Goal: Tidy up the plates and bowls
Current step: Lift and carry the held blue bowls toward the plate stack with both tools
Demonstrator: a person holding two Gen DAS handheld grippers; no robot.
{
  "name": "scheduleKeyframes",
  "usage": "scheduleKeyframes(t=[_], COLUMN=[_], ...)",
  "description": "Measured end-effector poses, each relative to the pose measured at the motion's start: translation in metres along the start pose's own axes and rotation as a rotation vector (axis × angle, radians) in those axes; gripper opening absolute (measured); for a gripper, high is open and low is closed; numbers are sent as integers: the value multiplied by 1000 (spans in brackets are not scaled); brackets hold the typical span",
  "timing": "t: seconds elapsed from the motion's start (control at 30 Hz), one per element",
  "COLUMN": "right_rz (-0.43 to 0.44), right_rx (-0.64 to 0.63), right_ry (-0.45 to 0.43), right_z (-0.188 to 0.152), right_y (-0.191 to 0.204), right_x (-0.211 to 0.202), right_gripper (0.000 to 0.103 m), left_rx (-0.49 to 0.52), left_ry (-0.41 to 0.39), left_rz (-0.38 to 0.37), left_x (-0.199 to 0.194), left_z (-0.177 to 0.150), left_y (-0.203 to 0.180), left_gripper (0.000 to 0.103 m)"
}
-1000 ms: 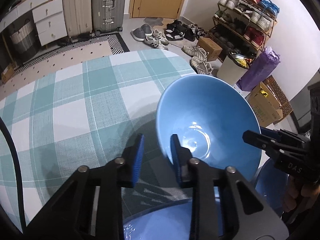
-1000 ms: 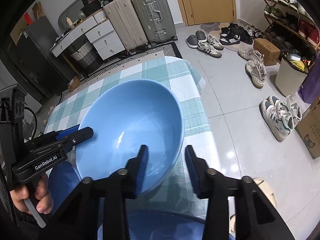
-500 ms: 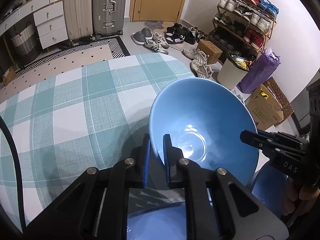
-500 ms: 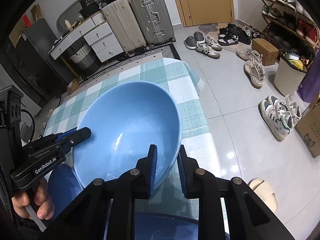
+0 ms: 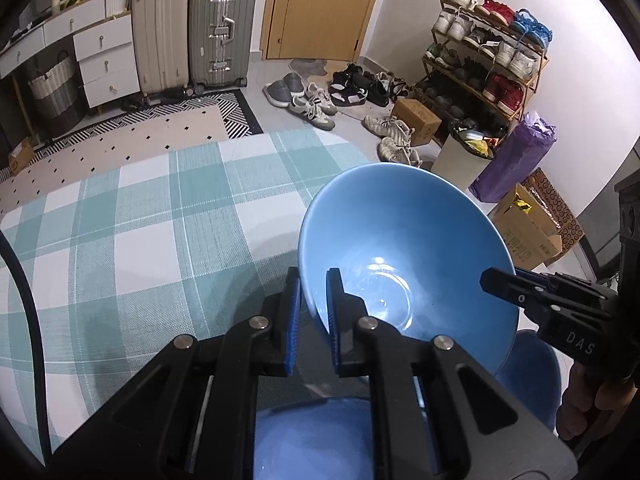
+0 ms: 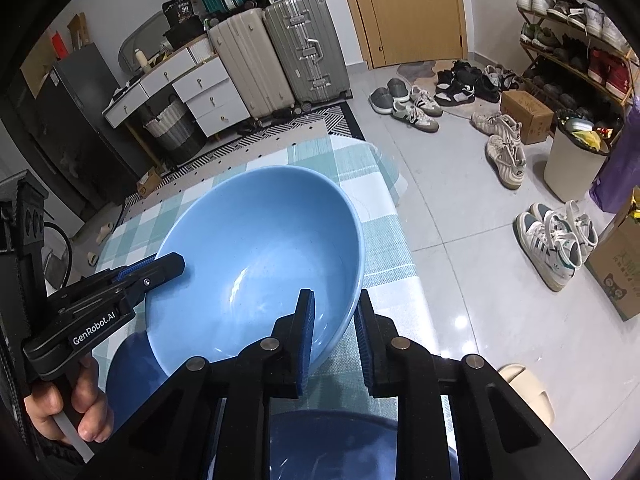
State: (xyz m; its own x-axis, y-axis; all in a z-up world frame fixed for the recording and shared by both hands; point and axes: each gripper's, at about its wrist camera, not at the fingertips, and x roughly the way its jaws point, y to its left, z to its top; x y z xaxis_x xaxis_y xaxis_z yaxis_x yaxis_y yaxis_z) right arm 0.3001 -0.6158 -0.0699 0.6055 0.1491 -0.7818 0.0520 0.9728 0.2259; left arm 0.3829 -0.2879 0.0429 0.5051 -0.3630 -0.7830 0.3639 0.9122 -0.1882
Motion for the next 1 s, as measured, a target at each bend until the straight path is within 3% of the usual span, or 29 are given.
scheduleKeyframes(t=[0.37, 1.0], right_rz=[3, 34], right_rx=[-18, -61], right_ry=[-55, -133], right_z=[-5, -26], right_y=[9, 35], right_x=[-39, -117], right_gripper=[21, 21], left_rx=[19, 48], left_ry=[-50, -144], left_rz=[-4, 13], left_x=[-48, -165], left_z=[-3, -25], left_y=[-17, -45], left_gripper=[9, 9])
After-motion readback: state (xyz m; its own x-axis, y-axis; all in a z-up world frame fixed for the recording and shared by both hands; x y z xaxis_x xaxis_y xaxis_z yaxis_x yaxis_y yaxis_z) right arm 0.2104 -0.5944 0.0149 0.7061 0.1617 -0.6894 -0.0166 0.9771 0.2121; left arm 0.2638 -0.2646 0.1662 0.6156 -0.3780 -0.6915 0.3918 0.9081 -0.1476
